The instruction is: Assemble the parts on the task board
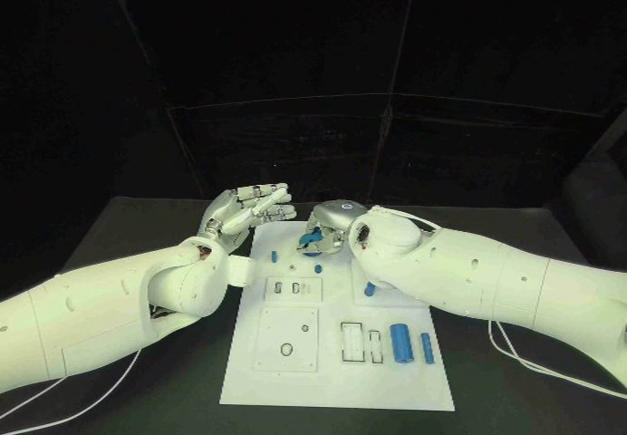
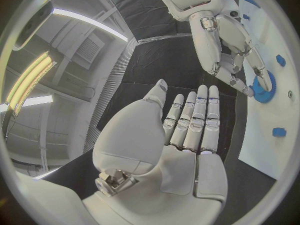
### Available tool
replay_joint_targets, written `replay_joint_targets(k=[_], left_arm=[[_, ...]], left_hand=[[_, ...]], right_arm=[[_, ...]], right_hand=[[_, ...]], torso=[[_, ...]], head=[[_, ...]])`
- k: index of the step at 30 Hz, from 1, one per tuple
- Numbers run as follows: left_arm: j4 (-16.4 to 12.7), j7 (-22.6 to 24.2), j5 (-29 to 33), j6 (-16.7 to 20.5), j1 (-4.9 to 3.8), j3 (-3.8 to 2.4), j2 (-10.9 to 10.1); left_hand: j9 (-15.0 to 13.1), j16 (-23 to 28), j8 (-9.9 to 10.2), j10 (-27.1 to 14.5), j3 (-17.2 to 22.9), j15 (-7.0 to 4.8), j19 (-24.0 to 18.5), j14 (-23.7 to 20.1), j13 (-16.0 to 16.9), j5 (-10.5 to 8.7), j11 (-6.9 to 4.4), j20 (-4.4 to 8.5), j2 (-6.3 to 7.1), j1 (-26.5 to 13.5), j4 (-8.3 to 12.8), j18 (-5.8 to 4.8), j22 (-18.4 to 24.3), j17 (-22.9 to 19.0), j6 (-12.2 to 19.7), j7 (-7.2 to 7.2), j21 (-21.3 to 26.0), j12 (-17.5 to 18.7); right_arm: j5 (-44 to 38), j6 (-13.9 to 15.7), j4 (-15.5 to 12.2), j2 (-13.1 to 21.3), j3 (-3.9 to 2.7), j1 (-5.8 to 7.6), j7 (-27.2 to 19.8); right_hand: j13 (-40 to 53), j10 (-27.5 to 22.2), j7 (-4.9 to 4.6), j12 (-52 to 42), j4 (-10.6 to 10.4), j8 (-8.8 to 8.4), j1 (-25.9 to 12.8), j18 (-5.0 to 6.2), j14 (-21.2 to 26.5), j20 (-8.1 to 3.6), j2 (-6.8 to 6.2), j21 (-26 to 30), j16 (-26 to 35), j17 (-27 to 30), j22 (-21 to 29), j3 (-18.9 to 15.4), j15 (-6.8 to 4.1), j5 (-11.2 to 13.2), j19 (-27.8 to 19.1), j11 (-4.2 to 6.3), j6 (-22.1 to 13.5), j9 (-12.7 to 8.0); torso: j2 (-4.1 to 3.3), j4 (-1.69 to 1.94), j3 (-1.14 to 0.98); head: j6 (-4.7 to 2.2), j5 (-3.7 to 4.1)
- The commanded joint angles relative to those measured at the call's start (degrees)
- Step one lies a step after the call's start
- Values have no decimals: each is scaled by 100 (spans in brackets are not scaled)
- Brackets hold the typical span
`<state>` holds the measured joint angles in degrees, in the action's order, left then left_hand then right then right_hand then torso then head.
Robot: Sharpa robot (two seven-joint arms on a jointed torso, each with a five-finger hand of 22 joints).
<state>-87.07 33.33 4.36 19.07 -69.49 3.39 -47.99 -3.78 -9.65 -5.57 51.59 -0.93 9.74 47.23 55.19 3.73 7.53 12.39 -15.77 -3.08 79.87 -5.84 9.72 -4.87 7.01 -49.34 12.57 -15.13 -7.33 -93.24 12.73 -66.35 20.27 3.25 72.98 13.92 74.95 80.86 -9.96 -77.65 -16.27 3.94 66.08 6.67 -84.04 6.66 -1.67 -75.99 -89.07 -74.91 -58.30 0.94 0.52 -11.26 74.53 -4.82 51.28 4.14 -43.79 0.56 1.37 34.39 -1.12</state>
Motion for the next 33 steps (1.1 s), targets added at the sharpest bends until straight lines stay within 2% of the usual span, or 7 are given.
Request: replay_joint_targets(k=[1, 11, 19, 21, 28, 30, 33], left_arm=[[-7, 15, -11, -63, -10, -5, -1], [-14, 1, -11, -92, -10, -5, -7], [-21, -1, -11, -94, -10, -5, -18], [-24, -1, -11, -93, -10, -5, -22], [-16, 8, -11, -97, -11, -5, -53], [-9, 13, -11, -104, -11, -5, -62], [5, 17, -11, -110, -11, -5, -80]], left_hand=[[4, 35, 29, -14, -6, 0, 16, 3, -5, -5, -2, -5, -49, -15, 29, 67, 6, 3, 32, 282, 38, 5], [6, 42, 34, -25, -9, 2, 18, -4, -7, -6, 1, -7, -50, -24, 29, 67, 10, 1, 42, 284, 42, 9], [7, 46, 37, -31, -11, 4, 18, -9, -8, -6, 2, -7, -49, -27, 30, 66, 11, 0, 46, 285, 44, 11], [7, 46, 37, -31, -11, 4, 18, -9, -8, -6, 2, -7, -49, -27, 30, 66, 11, 0, 46, 285, 44, 11], [7, 48, 38, -34, -11, 4, 19, -11, -8, -7, 2, -8, -48, -27, 31, 66, 12, 0, 49, 285, 45, 11], [7, 49, 39, -35, -12, 5, 19, -12, -8, -7, 3, -8, -48, -28, 32, 66, 13, 0, 50, 285, 46, 12], [7, 49, 39, -35, -12, 5, 19, -12, -8, -7, 3, -8, -47, -28, 32, 66, 13, 0, 50, 285, 46, 12]], right_arm=[[70, -219, -7, 31, -2, 14, 90], [142, -366, 8, 113, -2, 16, 160], [149, -377, -5, 159, -2, 16, 179], [150, -216, -42, 196, -2, 16, 151], [391, 924, -498, 677, -4, 15, -143], [622, 1081, -701, 920, -6, 16, -258], [1113, 1101, -947, 1304, -7, 32, -519]], right_hand=[[260, -1, -2, 9, -31, 17, -67, -89, -542, 13, 19, -21, -15, -1270, -15, -97, 21, -20, 17, -24, 35, 7], [282, 11, 5, -10, -24, 18, -75, -94, -545, 9, 146, -38, -19, -1282, -47, -209, 16, 47, 31, -17, 62, 10], [310, 25, -8, -32, 50, -4, 215, -102, -552, 15, 215, -65, -29, -1313, -96, -322, 25, 18, 51, -27, 28, 1], [324, 35, -7, -45, 61, -2, 270, -104, -552, 16, 237, -71, -30, -1315, -105, -339, 25, 1, 56, -27, 30, 1], [489, 169, 33, -211, 163, 46, 569, -125, -556, -3, 313, -144, -36, -1332, -242, -395, -1, -282, 129, 8, 159, 23], [557, 226, 57, -280, 226, 74, 684, -138, -562, -17, 298, -182, -44, -1357, -317, -413, -19, -323, 169, 30, 236, 35], [602, 267, 81, -324, 317, 95, 824, -148, -565, -36, 272, -211, -49, -1372, -373, -415, -39, -218, 200, 54, 314, 43]], torso=[[0, -4, -1], [-1, 4, 1], [2, -1, -1], [3, 1, 0], [15, -12, -4], [17, -14, 0], [18, -20, 1]], head=[[5, 4], [12, 11], [3, 5], [4, 2], [-9, -4], [-17, 4], [-29, 15]])
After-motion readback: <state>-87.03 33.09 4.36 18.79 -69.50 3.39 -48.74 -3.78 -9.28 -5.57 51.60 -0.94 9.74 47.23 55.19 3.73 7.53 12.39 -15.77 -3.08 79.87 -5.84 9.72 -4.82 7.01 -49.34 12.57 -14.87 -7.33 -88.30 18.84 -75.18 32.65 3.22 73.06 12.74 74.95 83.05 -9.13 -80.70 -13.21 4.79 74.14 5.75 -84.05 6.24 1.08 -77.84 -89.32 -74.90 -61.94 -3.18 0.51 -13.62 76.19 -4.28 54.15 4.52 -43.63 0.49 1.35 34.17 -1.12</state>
